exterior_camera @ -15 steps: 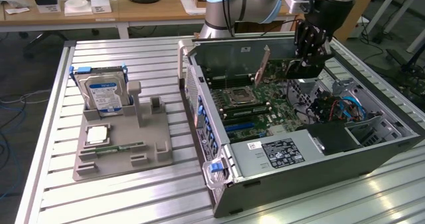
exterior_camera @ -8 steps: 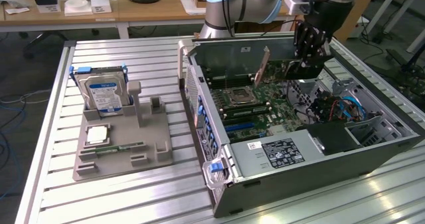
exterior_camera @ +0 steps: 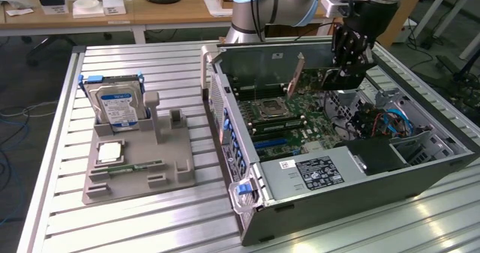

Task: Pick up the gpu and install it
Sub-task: 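Insert the gpu into the slot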

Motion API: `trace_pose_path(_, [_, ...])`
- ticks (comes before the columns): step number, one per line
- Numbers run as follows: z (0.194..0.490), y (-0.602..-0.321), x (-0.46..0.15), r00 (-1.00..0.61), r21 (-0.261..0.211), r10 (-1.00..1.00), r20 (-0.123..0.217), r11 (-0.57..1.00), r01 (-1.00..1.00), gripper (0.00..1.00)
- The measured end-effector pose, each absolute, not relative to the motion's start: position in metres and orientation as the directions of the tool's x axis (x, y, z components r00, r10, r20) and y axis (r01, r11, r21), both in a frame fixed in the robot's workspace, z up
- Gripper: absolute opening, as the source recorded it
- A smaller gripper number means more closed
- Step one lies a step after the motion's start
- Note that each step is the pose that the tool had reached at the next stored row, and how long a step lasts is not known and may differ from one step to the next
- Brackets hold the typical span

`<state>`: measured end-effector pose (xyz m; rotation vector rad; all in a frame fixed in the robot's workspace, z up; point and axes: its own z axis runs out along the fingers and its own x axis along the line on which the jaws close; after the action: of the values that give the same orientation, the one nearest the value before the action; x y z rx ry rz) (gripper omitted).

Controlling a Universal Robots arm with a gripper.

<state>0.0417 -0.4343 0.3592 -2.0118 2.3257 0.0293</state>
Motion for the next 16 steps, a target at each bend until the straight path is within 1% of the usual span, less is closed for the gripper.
trace_pose_path(16, [0.3591,-0.4343,0.0414,-0.123,-0.029,-0.99,-0.063,0.125,-0.992,0.27])
